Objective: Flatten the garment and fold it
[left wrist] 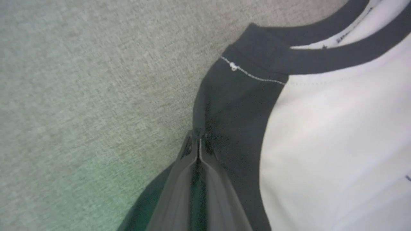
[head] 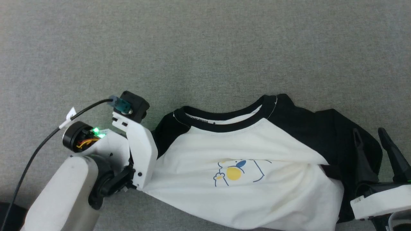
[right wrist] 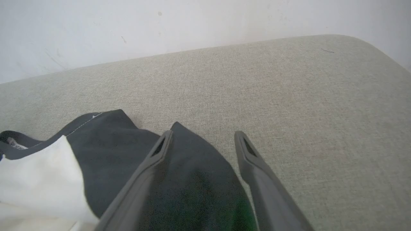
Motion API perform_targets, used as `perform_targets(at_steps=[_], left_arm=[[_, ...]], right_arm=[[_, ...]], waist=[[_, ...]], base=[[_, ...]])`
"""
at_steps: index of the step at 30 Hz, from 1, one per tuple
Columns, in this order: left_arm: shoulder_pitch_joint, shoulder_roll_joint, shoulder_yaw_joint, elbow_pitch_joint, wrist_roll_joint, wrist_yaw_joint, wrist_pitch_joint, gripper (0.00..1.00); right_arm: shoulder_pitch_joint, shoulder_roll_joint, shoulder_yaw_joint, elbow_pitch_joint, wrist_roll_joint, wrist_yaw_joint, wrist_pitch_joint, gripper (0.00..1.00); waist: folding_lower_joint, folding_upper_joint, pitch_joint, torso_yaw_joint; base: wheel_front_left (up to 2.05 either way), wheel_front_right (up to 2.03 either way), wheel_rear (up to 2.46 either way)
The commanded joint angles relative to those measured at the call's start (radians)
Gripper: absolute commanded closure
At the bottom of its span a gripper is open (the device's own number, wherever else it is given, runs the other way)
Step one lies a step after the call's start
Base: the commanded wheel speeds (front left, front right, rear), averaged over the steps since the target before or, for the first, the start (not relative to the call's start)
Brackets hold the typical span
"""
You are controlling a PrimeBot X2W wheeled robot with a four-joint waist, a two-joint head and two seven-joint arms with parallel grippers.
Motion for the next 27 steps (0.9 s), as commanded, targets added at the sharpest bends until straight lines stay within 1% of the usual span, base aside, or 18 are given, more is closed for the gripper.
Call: perform_targets(at_steps=[1,3,4,7,11,15,18,22,25,27], left_arm=[[0.094,-0.004,-0.029,0.047,-0.01,-0.003,0.026,1.0],[0.091,-0.006,-0.007,0.033,0.001,0.005,-0.03,1.0],[0.088,-0.013,0.01,0.026,0.012,0.016,-0.078,1.0],[0.097,-0.041,0.048,0.014,0.024,0.037,-0.203,1.0],[0.13,-0.082,0.086,-0.025,0.013,0.061,-0.325,1.0],[0.187,-0.122,0.143,-0.09,0.0,0.111,-0.431,1.0],[0.256,-0.132,0.19,-0.147,-0.006,0.158,-0.48,1.0],[0.382,-0.122,0.245,-0.216,-0.008,0.211,-0.513,1.0],[0.471,-0.128,0.274,-0.257,-0.022,0.234,-0.537,1.0],[0.507,-0.13,0.277,-0.273,-0.027,0.236,-0.548,1.0]], right_arm=[[-0.019,0.002,0.002,0.005,-0.004,-0.001,0.003,0.0],[-0.02,0.002,0.005,0.01,-0.002,-0.001,0.001,0.0],[-0.02,0.002,0.007,0.013,0.0,-0.001,-0.001,0.0],[-0.017,0.002,0.01,0.024,0.004,-0.001,-0.005,0.0],[-0.009,0.002,0.014,0.036,0.009,-0.001,-0.01,0.0],[0.003,0.002,0.012,0.046,0.015,-0.001,-0.014,0.0],[0.012,0.002,0.014,0.052,0.019,-0.001,-0.016,0.0],[0.032,0.002,0.011,0.059,0.023,-0.001,-0.02,0.0],[0.049,0.002,0.004,0.062,0.025,-0.001,-0.024,0.0],[0.06,0.002,0.002,0.062,0.023,-0.001,-0.017,0.0]], waist=[[0.0,-0.0001,-0.011,0.004],[0.0,-0.0001,-0.024,0.005],[0.0,-0.0001,-0.032,0.005],[0.0,-0.0001,-0.059,0.005],[0.0,-0.0001,-0.097,0.006],[0.0,-0.0001,-0.132,0.005],[0.0,-0.0001,-0.154,0.002],[0.0,-0.0001,-0.18,0.002],[0.0,-0.0001,-0.194,0.009],[0.0,-0.0001,-0.198,0.022]], base=[[0.0,0.0,0.0],[0.0,0.0,0.0],[0.0,0.0,0.0],[0.0,0.0,0.0],[0.0,0.0,0.0],[0.0,0.0,0.0],[0.0,0.0,0.0],[0.0,0.0,0.0],[0.0,0.0,0.0],[0.0,0.0,0.0]])
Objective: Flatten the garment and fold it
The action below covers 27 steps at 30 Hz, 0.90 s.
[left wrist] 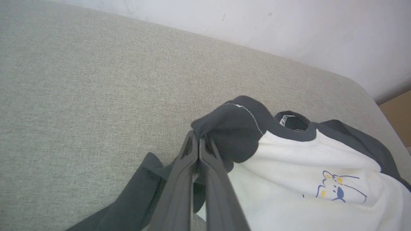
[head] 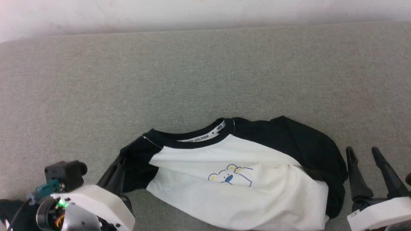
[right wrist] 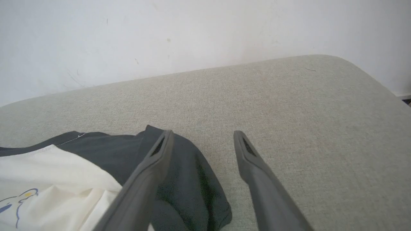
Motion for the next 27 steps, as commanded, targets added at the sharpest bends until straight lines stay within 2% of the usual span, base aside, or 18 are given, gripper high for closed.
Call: perform_targets(at_steps=[1,6,10,17,18,23,27], left_arm=[[0.022,-0.004,0.002,-0.016,-0.007,0.002,-0.013,1.0],[0.017,-0.009,-0.025,-0.025,-0.008,-0.016,-0.015,1.0],[-0.016,-0.011,-0.055,-0.017,-0.002,-0.033,-0.009,1.0],[-0.113,-0.022,-0.103,0.02,0.006,-0.071,0.0,1.0],[-0.113,-0.022,-0.103,0.02,0.006,-0.071,0.0,1.0],[-0.168,-0.034,-0.135,0.045,0.008,-0.093,0.006,1.0],[-0.199,-0.047,-0.157,0.062,0.006,-0.106,0.007,1.0]], right_arm=[[0.009,0.002,0.003,-0.002,-0.004,-0.001,0.008,0.0],[-0.059,0.002,0.039,-0.042,-0.041,-0.001,0.092,0.0],[-0.184,-0.006,0.113,-0.067,-0.09,-0.001,0.278,0.0],[-0.431,-0.165,0.253,-0.03,-0.006,-0.001,0.678,0.0],[-0.431,-0.165,0.253,-0.03,-0.006,-0.001,0.678,0.0],[-0.561,-0.313,0.402,0.011,0.095,-0.001,0.931,0.0],[-0.65,-0.404,0.493,0.033,0.16,-0.001,1.049,0.0]], waist=[[0.0002,0.0,-0.01,0.019],[0.0002,0.0,-0.007,0.039],[0.0002,0.0,0.016,0.046],[0.0002,0.0,0.084,0.072],[0.0002,0.0,0.084,0.072],[0.0002,0.0,0.124,0.105],[0.0002,0.0,0.155,0.138]], base=[[0.0,0.0,0.0],[0.0,0.0,0.0],[0.0,0.0,0.0],[0.0,0.0,0.0],[0.0,0.0,0.0],[0.0,0.0,0.0],[0.0,0.0,0.0]])
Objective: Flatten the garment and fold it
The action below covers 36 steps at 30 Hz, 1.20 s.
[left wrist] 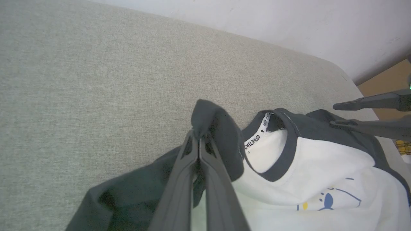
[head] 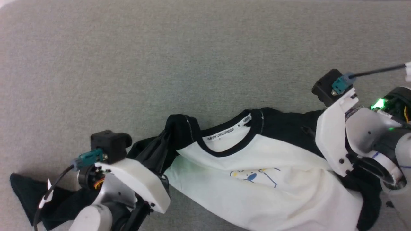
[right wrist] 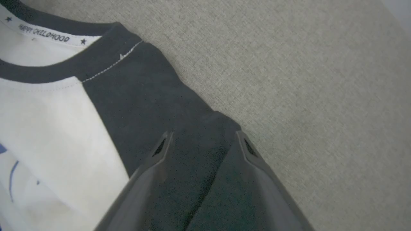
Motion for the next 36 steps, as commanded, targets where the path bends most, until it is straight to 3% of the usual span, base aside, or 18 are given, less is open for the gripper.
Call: perform_targets(at_steps=[1,12,13,14,16,22,29,36], left_arm=[[-0.022,-0.006,-0.008,0.008,0.003,-0.011,0.0,1.0],[-0.054,-0.034,-0.033,0.043,-0.013,-0.028,-0.013,1.0],[-0.055,-0.035,-0.034,0.044,-0.015,-0.028,-0.015,1.0],[-0.055,-0.036,-0.033,0.046,-0.016,-0.028,-0.016,1.0],[-0.056,-0.037,-0.032,0.048,-0.018,-0.027,-0.019,1.0],[-0.064,-0.04,-0.015,0.046,-0.024,-0.021,-0.037,1.0],[-0.059,-0.053,0.031,0.024,-0.03,0.006,-0.091,1.0],[-0.048,-0.065,0.08,-0.05,-0.024,0.041,-0.149,1.0]], right_arm=[[-0.028,-0.017,0.02,0.01,0.021,-0.001,0.024,0.0],[-0.053,-0.141,0.151,0.095,0.118,-0.001,0.108,0.0],[-0.046,-0.146,0.152,0.101,0.12,-0.001,0.101,0.09],[-0.041,-0.152,0.155,0.106,0.118,-0.001,0.089,0.58],[-0.033,-0.159,0.158,0.113,0.114,-0.001,0.06,1.0],[-0.036,-0.102,0.078,0.123,0.077,-0.001,-0.131,1.0],[-0.002,0.074,-0.155,0.104,-0.014,-0.001,-0.446,1.0],[0.057,0.202,-0.293,-0.006,-0.089,-0.001,-0.633,1.0]], waist=[[-0.0002,0.0,0.037,0.041],[-0.0002,0.0,0.09,0.098],[-0.0002,0.0,0.093,0.099],[-0.0002,0.0,0.095,0.099],[-0.0002,0.0,0.097,0.094],[-0.0002,0.0,0.07,0.055],[-0.0002,0.0,-0.017,-0.002],[-0.0002,0.0,-0.106,-0.054]], base=[[0.0,0.0,0.0],[0.0,0.0,0.0],[0.0,0.0,0.0],[0.0,0.0,0.0],[0.0,0.0,0.0],[0.0,0.0,0.0],[0.0,0.0,0.0],[0.0,0.0,0.0]])
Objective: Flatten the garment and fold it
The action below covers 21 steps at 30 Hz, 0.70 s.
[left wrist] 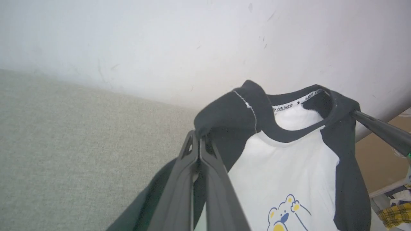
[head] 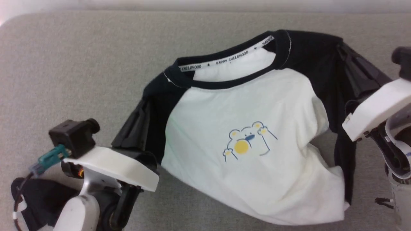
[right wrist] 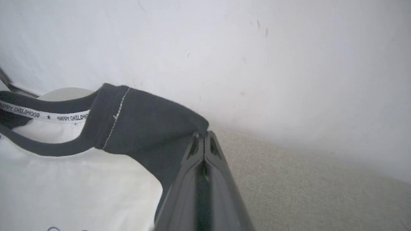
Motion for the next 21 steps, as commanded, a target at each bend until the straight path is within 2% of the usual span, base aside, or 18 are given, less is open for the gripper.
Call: perform_targets(at_steps=[1,6,11,16,21], left_arm=[[-0.005,-0.003,0.01,-0.025,0.01,0.012,-0.014,1.0],[-0.09,0.013,0.027,-0.078,0.042,0.023,-0.007,1.0],[-0.283,0.054,0.047,-0.062,0.088,0.017,0.035,1.0],[-0.526,0.09,0.046,0.055,0.109,-0.012,0.102,1.0],[-0.765,0.117,0.031,0.231,0.134,-0.047,0.16,1.0]], right_arm=[[0.017,0.018,-0.014,-0.028,-0.019,-0.001,-0.033,1.0],[0.007,0.062,-0.013,-0.087,-0.048,-0.001,-0.094,1.0],[-0.087,0.071,0.007,-0.1,-0.068,-0.001,-0.109,1.0],[-0.245,0.043,0.041,-0.052,-0.085,-0.001,-0.105,1.0],[-0.461,0.003,0.078,0.071,-0.089,-0.001,-0.11,1.0]], waist=[[0.0,0.0,-0.072,-0.053],[0.0,0.0,-0.128,-0.081],[0.0,0.0,-0.177,-0.103],[0.0,0.0,-0.222,-0.121],[0.0,0.0,-0.239,-0.14]], base=[[0.0,0.0,0.0],[0.0,0.0,0.0],[0.0,0.0,0.0],[0.0,0.0,0.0],[0.0,0.0,0.0]])
